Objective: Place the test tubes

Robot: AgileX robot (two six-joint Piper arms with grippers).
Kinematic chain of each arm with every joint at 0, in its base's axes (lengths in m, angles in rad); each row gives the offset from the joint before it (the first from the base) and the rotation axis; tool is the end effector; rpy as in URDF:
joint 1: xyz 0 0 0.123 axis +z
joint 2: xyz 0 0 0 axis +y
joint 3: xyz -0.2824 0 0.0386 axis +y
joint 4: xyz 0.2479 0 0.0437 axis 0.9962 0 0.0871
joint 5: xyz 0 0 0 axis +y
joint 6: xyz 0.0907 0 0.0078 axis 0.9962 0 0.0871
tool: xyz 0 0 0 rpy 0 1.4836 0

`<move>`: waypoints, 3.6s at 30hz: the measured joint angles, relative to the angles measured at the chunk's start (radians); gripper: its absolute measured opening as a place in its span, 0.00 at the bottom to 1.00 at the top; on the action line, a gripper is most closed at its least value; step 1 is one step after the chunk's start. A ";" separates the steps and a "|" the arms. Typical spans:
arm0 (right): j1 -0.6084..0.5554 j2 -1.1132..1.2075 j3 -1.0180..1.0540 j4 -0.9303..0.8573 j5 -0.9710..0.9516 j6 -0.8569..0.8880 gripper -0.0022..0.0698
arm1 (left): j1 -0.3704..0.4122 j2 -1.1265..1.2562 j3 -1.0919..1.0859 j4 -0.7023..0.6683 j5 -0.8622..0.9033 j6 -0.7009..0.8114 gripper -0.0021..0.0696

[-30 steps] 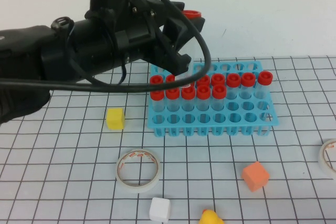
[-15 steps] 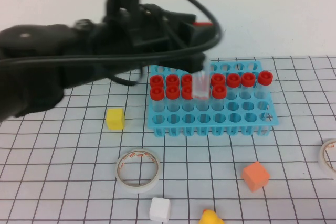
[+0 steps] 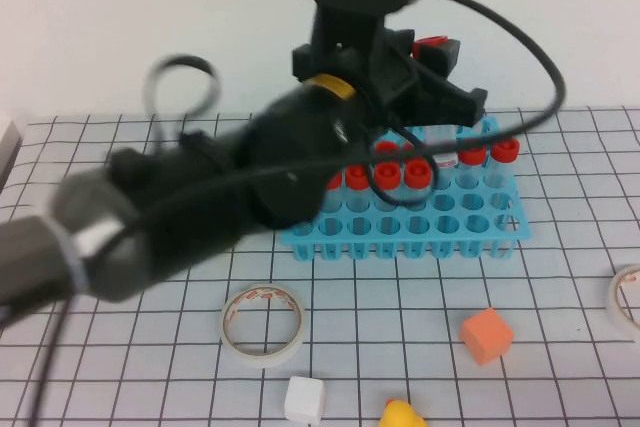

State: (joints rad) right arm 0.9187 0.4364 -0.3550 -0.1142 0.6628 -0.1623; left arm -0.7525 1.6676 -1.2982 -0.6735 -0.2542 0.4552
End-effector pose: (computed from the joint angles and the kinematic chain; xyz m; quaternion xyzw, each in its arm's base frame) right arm 0.0555 0.0621 0.2454 -0.4824 0.7554 0.1149 0.4283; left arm 0.3034 -0.2646 0.3441 0.1478 0.7201 -0.2590 0.6265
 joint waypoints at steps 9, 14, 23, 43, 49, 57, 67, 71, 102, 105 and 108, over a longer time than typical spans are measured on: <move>0.000 0.000 0.000 0.000 0.000 0.000 0.03 | -0.014 0.169 0.000 0.491 -0.329 -0.501 0.43; 0.000 0.000 0.000 0.000 0.000 0.000 0.03 | -0.003 0.240 0.000 0.600 -0.396 -0.533 0.43; 0.000 0.000 0.000 0.000 0.000 0.000 0.03 | 0.077 0.346 0.000 0.806 -0.539 -0.539 0.43; 0.000 0.000 0.000 0.001 0.000 0.000 0.03 | 0.127 0.480 -0.011 0.851 -0.629 -0.520 0.43; 0.000 0.000 0.000 0.001 0.000 0.000 0.03 | 0.127 0.505 -0.065 0.871 -0.630 -0.528 0.43; 0.000 0.000 0.000 0.001 0.000 0.000 0.03 | 0.127 0.539 -0.089 0.901 -0.628 -0.545 0.43; 0.000 0.000 0.000 0.001 0.000 0.000 0.03 | 0.127 0.559 -0.090 0.903 -0.639 -0.545 0.43; 0.000 0.000 0.000 0.001 0.000 0.000 0.03 | 0.127 0.559 -0.090 0.903 -0.639 -0.537 0.43; 0.000 0.000 0.000 0.001 0.000 0.000 0.03 | 0.135 0.570 -0.091 0.903 -0.664 -0.536 0.43; 0.000 0.000 0.000 0.001 0.000 0.000 0.03 | 0.135 0.572 -0.091 0.903 -0.667 -0.536 0.43; 0.000 0.000 0.000 0.001 0.000 0.000 0.03 | 0.135 0.574 -0.091 0.903 -0.673 -0.528 0.43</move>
State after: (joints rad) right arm 0.9187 0.4364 -0.3550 -0.1132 0.6628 -0.1623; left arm -0.6179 2.2415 -1.3894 0.2299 -0.9275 -0.0732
